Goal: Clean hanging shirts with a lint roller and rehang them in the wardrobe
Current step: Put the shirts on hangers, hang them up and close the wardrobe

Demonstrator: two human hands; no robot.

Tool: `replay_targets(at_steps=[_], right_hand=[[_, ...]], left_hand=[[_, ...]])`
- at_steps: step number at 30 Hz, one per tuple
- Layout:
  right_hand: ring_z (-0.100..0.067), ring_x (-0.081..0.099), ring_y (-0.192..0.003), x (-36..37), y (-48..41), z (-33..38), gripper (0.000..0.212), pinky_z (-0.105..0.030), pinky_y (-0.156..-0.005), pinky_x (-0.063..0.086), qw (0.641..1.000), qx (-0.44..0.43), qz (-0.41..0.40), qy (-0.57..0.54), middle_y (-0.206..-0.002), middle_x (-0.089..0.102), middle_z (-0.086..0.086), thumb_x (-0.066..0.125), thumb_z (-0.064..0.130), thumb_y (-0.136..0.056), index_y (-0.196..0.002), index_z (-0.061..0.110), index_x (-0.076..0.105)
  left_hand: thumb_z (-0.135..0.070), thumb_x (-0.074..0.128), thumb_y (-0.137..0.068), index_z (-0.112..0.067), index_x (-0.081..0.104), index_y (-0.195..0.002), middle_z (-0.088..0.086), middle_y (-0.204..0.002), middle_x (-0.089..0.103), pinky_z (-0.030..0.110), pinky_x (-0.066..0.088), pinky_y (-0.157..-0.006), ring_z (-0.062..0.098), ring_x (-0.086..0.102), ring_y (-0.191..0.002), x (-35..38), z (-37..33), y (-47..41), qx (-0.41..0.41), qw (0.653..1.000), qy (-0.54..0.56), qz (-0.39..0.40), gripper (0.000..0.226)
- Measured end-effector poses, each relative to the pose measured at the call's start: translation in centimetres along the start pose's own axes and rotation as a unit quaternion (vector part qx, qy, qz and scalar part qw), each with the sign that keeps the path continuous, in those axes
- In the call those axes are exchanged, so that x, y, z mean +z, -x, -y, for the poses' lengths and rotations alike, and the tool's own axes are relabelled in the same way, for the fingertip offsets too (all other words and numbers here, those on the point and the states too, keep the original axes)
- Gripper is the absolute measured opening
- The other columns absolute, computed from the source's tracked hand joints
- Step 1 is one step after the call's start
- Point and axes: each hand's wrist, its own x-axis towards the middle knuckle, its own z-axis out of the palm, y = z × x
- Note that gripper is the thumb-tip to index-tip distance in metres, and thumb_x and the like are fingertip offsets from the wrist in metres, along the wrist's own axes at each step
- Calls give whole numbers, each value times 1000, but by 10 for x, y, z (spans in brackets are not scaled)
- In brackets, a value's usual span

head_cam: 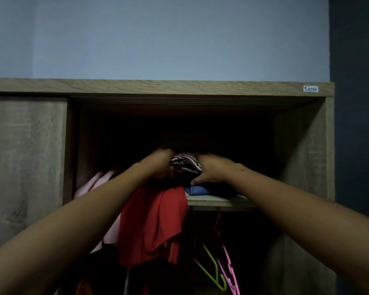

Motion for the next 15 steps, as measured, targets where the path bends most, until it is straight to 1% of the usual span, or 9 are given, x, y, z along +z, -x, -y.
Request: replay_targets(at_steps=[1,2,4,6,7,9,11,13,15], right_hand=[[-24,64,-106,5,0,0,63,-29,-83,50,1000,8,-15,14,-121,66,-3,79,45,-75,-127,20,54],[-26,65,-105,10,0,0,54,-31,-81,50,998,14,-43,32,-120,66,-5,74,39,-80,-127,19,54],[-30,68,-99,14,1,-1,37,-35,-74,52,989,38,-112,84,-114,68,-10,62,22,-89,-125,17,55],[-32,68,-95,11,3,-5,39,-36,-68,52,982,58,-149,103,-109,68,-11,56,12,-91,-129,18,52],[-32,68,-96,7,3,-9,43,-37,-69,52,981,61,-156,100,-112,67,-11,55,11,-92,-134,19,49],[-34,63,-109,-3,4,-18,55,-40,-78,54,980,62,-174,78,-128,60,-12,53,13,-94,-145,24,37],[-38,54,-123,-15,5,-28,60,-45,-93,51,978,77,-182,59,-143,49,-13,53,20,-96,-150,29,28],[-39,43,-134,-28,7,-39,60,-46,-104,43,979,104,-169,40,-153,37,-14,52,22,-99,-152,27,25],[-39,31,-143,-41,14,-51,62,-46,-113,34,978,121,-168,25,-160,24,-16,49,17,-100,-155,23,22]], left_hand=[[-22,65,-89,-4,60,-117,17,-118,66,36,51,-84,33,63,-106,-2,-1,-1,10,1000,5,-11,33],[-21,65,-90,-4,60,-118,17,-119,66,37,52,-86,33,63,-107,-4,-3,-1,17,1000,7,-19,33],[-21,64,-90,-5,60,-117,18,-119,66,38,52,-85,34,63,-107,-6,-3,-2,25,999,9,-30,32],[-21,63,-90,-7,60,-116,18,-118,66,38,52,-83,34,63,-105,-8,-6,-4,35,998,6,-43,30],[-21,62,-90,-8,60,-119,18,-120,66,37,51,-84,34,63,-107,-9,-8,-6,38,998,-1,-50,32],[-22,59,-93,-11,54,-133,17,-129,62,37,49,-87,34,60,-115,-12,-16,-9,41,997,-17,-66,42],[-23,56,-97,-17,41,-148,16,-141,53,38,47,-95,34,53,-125,-14,-27,-12,49,995,-31,-79,53],[-21,52,-99,-22,27,-155,15,-149,45,41,44,-102,34,46,-133,-17,-40,-18,65,993,-48,-90,61],[-17,48,-99,-23,22,-157,16,-152,40,42,41,-104,37,44,-134,-20,-57,-25,77,990,-58,-103,64]])
